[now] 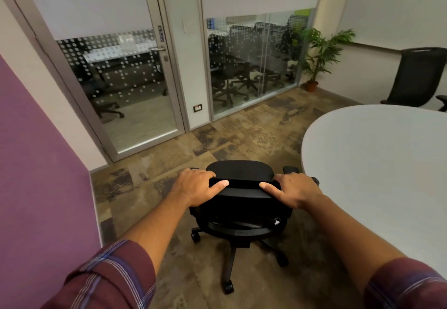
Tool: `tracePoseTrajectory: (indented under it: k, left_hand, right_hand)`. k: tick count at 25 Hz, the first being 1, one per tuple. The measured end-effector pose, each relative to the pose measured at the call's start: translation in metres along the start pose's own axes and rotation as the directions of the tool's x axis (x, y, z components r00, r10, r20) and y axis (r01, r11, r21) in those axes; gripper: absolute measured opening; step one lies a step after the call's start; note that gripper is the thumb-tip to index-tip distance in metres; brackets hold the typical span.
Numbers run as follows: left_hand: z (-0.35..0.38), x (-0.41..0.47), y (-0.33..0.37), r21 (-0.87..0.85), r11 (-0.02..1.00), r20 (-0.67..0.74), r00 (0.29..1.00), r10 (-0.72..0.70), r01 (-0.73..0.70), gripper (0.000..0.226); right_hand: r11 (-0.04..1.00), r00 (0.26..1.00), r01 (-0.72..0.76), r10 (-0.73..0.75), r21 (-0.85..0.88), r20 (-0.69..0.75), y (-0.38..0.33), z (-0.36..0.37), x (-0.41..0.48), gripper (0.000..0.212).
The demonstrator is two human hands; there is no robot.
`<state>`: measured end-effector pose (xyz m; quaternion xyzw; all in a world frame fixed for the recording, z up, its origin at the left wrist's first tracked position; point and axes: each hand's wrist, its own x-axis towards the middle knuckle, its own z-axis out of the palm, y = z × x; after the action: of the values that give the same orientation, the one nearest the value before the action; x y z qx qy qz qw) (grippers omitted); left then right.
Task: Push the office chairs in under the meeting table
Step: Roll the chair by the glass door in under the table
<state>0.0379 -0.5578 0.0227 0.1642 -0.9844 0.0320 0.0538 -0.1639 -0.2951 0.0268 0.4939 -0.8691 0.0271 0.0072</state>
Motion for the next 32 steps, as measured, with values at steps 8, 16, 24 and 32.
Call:
tracePoseTrajectory:
  k: [8, 16, 24, 32]
  left_hand:
    - [-0.004, -0.035, 0.025, -0.01, 0.996, 0.0, 0.996, 0.093, -0.093, 0.089]
    - [-0.01, -0.051, 0.05, -0.084, 0.979, -0.006, 0.983, 0.184, -0.184, 0.093]
    - [-0.012, -0.068, 0.098, -0.124, 0.951, -0.044, 0.959, 0.281, -0.284, 0.087]
    - [-0.012, -0.076, 0.121, -0.17, 0.893, -0.026, 0.908, 0.418, -0.416, 0.075]
  right_hand:
    - [0.998, 0.998, -0.06, 0.06, 0.0, -0.029, -0.016, -0.001, -0.072, 0.098]
    - [0.986, 0.985, -0.166, 0.167, 0.022, -0.047, -0.025, -0.007, -0.133, 0.095]
    - [0.966, 0.966, -0.256, 0.257, 0.045, -0.026, -0.016, -0.015, -0.204, 0.083]
    - [0.936, 0.932, -0.342, 0.349, 0.086, -0.098, -0.035, -0.003, -0.272, 0.083]
